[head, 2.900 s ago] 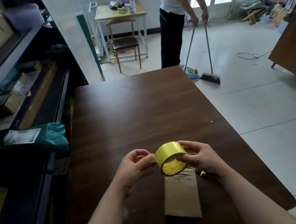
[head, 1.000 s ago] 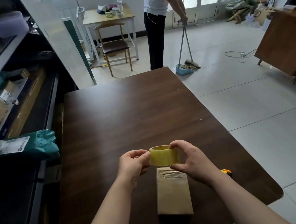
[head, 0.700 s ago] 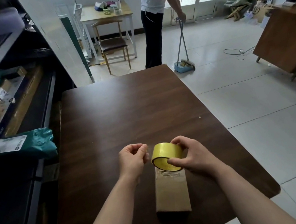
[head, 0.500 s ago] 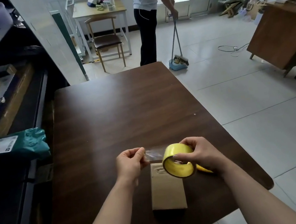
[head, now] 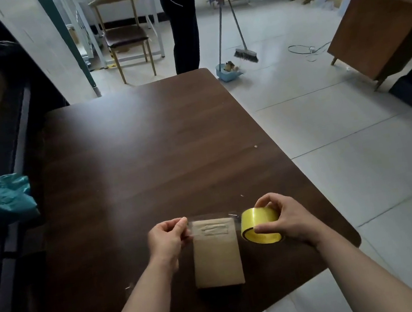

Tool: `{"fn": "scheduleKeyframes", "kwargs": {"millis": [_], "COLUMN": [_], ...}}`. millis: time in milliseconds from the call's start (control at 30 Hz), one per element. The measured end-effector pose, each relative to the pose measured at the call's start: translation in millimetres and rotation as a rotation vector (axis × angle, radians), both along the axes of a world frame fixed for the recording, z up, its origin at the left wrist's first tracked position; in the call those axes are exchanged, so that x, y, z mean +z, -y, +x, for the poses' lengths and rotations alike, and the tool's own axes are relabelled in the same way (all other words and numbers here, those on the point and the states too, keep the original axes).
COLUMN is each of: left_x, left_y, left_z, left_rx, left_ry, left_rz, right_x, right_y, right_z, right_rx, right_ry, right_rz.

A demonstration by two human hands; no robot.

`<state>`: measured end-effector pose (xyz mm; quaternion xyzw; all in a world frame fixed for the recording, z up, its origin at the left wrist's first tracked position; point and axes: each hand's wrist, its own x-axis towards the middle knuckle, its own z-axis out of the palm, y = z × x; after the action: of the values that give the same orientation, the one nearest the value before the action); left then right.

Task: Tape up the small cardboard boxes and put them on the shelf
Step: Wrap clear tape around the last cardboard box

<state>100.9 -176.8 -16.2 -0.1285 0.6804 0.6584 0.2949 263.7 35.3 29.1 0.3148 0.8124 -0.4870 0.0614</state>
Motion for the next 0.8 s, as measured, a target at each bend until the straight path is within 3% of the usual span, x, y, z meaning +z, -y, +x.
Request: {"fn": "scheduleKeyframes", "kwargs": {"millis": [333, 800], "left_x": [-30.3, -57.0], "left_y": [0.0, -0.6], "left_z": [-8.1, -14.0], "left_rx": [-0.003, -0.030], "left_ry": [0.000, 0.033], "left_rz": [-0.118, -0.180], "right_x": [-35.0, -50.5], "right_y": [-10.8, -13.6], "right_z": [-14.4, -22.8], "right_rx": [0.078, 0.111], "right_ry": [0.179, 0.253], "right_rz": [0.109, 0.140]}}
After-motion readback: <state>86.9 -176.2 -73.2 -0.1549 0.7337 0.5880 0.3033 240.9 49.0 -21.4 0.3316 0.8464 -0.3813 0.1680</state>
